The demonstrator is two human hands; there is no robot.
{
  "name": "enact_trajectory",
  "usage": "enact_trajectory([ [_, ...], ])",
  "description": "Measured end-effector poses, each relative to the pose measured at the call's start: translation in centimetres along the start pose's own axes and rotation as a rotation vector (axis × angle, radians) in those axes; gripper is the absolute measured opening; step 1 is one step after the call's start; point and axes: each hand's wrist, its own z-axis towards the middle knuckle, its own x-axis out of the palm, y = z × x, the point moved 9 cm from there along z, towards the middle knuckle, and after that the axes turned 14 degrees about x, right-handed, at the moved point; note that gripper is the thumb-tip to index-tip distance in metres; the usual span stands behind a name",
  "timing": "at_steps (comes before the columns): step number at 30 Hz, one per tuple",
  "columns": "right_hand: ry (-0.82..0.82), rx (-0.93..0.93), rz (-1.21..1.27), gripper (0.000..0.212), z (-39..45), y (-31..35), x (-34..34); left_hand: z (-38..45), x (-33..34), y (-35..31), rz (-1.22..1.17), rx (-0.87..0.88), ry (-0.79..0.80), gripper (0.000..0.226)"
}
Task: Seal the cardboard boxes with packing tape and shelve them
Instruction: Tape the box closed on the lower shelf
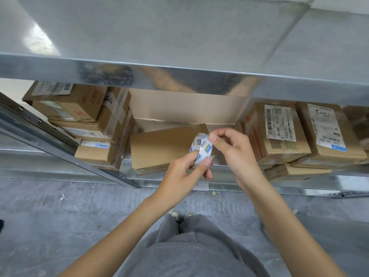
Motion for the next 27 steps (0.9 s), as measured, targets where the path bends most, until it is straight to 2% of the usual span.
enact_trajectory([
  [5, 0.112, -0.049, -0.085, 0.017, 0.2, 1.0, 1.1, 0.2, -0.2, 2.3, -0.071, -0.098, -0.078, 0.036],
  [10, 0.110, -0.022, -0.095, 0.004, 1.5, 0.5, 0.6, 0.7, 0.2, 3.1, -0.191, -0.171, -0.154, 0.036],
  [12, 0.122, 0.009, -0.079, 0.007, 2.1, 0.1, 0.3, 0.4, 0.3, 3.4, -0.195, -0.163, -0.171, 0.035],
  [14, 0.092, 0.000, -0.080, 0.014, 2.7, -0.1, -0.2, -0.1, 0.5, 3.3, -0.220, -0.160, -0.160, 0.037],
  [18, 0.066, 0.036, -0.088, 0.015, 4.1, -1.1, 0.0, -0.5, 1.0, 2.1, -0.288, -0.081, -0.085, 0.043],
  [21, 0.049, 0.062, -0.066, 0.018, 5.4, -2.1, 0.4, -0.9, 1.6, 2.1, -0.226, -0.028, -0.002, 0.041],
  [24, 0.032, 0.003, -0.140, 0.017, 6.3, -1.7, 0.9, -1.2, 2.2, 2.9, -0.204, -0.072, 0.023, 0.035],
  [27, -0.046, -0.077, -0.199, 0.020, 7.4, -0.3, 0.4, -1.5, 2.4, 3.5, -0.259, -0.150, -0.039, 0.026],
])
